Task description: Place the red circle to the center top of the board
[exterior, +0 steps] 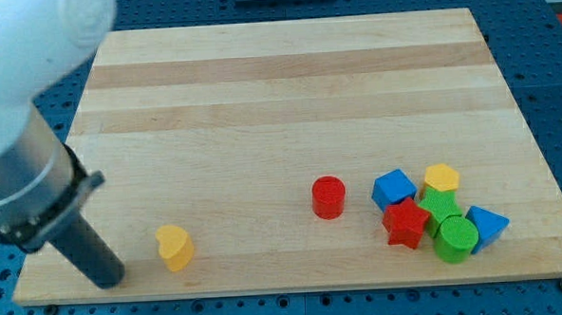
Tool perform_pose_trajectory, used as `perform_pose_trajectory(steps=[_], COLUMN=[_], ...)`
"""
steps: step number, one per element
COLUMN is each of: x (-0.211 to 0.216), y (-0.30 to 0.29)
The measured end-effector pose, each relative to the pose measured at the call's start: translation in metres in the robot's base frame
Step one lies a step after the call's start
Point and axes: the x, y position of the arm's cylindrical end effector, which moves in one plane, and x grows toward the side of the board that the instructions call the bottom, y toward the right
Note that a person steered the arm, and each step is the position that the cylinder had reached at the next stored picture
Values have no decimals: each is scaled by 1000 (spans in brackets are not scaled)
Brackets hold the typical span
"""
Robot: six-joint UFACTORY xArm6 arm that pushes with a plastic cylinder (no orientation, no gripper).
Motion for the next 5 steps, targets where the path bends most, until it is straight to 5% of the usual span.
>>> perform_pose_trajectory(steps=[2,3,5], x=[-15,-26,19], y=[105,123,100])
